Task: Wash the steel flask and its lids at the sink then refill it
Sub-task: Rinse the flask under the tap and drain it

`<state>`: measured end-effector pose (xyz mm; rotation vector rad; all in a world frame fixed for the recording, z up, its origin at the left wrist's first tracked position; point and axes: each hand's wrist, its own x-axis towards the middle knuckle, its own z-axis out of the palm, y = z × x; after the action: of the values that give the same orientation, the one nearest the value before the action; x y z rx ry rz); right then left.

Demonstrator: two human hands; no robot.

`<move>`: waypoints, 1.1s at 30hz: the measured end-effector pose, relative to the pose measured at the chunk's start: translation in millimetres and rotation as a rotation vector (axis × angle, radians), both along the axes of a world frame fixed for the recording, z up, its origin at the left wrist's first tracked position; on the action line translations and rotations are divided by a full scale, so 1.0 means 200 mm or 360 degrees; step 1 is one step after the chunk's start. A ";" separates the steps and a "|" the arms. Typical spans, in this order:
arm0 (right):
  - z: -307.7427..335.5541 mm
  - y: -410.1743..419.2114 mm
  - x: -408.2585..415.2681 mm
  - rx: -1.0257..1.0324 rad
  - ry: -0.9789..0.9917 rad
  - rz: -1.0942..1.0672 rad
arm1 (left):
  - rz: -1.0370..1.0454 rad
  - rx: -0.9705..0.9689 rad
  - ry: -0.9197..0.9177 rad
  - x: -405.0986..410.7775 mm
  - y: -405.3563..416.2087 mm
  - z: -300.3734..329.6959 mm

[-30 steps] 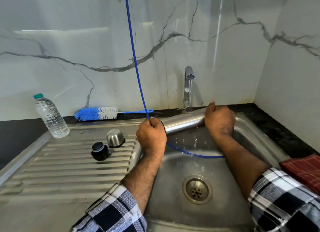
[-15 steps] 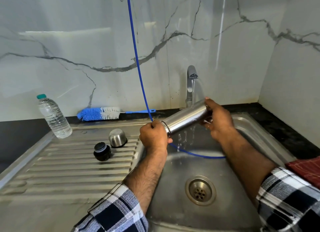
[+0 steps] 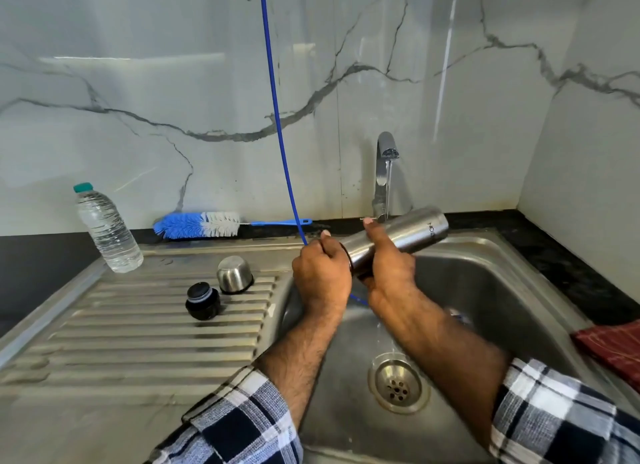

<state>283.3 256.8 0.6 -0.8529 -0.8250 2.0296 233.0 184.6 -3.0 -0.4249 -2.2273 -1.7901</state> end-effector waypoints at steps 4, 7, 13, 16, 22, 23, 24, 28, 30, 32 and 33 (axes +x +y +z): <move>0.09 0.14 0.04 0.0068 0.0069 -0.0102 | -0.0099 -0.0034 0.0079 -0.03 0.02 0.00; 0.16 0.32 0.15 0.0044 0.0249 -0.0131 | -0.0190 0.0035 -0.0305 -0.04 0.01 0.01; 0.12 0.45 0.26 0.0129 0.0128 0.0125 | -0.0495 0.0145 -0.1039 -0.08 -0.08 0.05; 0.16 0.47 0.27 0.0586 -0.0493 0.0326 | -0.0480 0.0007 -0.1039 -0.13 -0.14 0.06; 0.18 0.39 0.22 0.1754 -0.1939 0.0308 | -0.0134 -0.0276 -0.0386 -0.16 -0.09 0.00; 0.18 0.35 0.22 0.1873 -0.2041 0.0287 | -0.0101 -0.0266 -0.0366 -0.16 -0.08 -0.01; 0.18 0.31 0.20 0.2026 -0.2127 0.0276 | -0.0067 -0.0284 -0.0323 -0.16 -0.07 -0.03; 0.11 0.11 0.10 0.2485 -0.2055 0.0297 | -0.0003 -0.0294 -0.0256 -0.17 0.01 -0.12; 0.08 0.11 0.10 0.2804 -0.1676 0.0106 | -0.0010 -0.0225 -0.0356 -0.12 -0.04 -0.03; 0.06 0.14 0.14 0.3190 -0.1327 -0.0087 | -0.0006 -0.0117 -0.0459 -0.10 -0.10 0.07; 0.06 0.16 0.15 0.3324 -0.1275 -0.0121 | 0.0004 -0.0047 -0.0496 -0.12 -0.12 0.09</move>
<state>314.2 289.2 13.0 -0.2295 -2.3717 -0.1121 209.6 161.1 15.0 -0.1552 -2.4570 -1.9377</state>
